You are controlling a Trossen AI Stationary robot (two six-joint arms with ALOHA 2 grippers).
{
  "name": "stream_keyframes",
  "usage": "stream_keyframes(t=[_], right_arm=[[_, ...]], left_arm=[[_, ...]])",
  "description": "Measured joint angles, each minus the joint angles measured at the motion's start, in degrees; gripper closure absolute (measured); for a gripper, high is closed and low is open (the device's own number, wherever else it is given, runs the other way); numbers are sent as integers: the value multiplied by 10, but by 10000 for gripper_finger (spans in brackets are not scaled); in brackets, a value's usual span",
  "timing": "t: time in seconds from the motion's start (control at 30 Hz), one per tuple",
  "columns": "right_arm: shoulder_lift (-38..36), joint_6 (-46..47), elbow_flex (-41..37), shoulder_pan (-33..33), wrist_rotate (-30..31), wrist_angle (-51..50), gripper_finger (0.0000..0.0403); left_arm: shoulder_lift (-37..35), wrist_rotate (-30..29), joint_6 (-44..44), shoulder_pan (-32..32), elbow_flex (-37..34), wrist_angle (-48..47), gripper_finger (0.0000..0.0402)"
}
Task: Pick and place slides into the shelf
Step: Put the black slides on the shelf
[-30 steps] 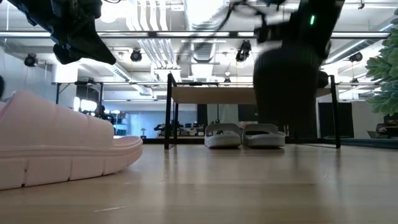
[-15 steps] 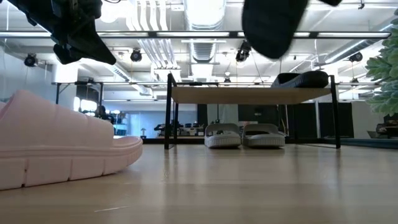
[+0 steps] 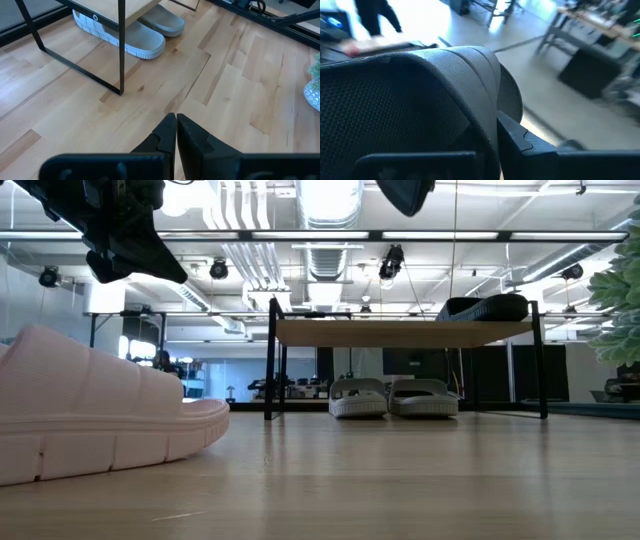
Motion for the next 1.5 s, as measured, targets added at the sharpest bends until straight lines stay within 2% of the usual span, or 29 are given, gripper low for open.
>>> stream_keyframes(t=[0.17,0.33,0.57,0.67,1.03,1.17,1.3,1.5], right_arm=[[8,-89,-2,-84,-21,-19,386],[34,-215,-2,-167,-109,-26,385],[81,-390,-2,-245,-117,-15,385],[93,-436,-2,-283,-165,2,385],[128,-560,-3,-394,-224,39,385],[142,-583,-4,-412,-256,41,385],[158,-608,-4,-417,-262,46,385],[169,-589,-7,-424,-276,49,385]], left_arm=[[0,0,-1,0,0,1,402],[0,0,-4,0,0,1,402],[0,0,-5,0,0,2,402],[0,-1,-6,0,0,2,402],[0,-36,-35,0,0,1,402],[0,-36,-36,0,0,1,402],[0,-36,-40,0,0,1,402],[0,-36,-52,0,0,1,402]])
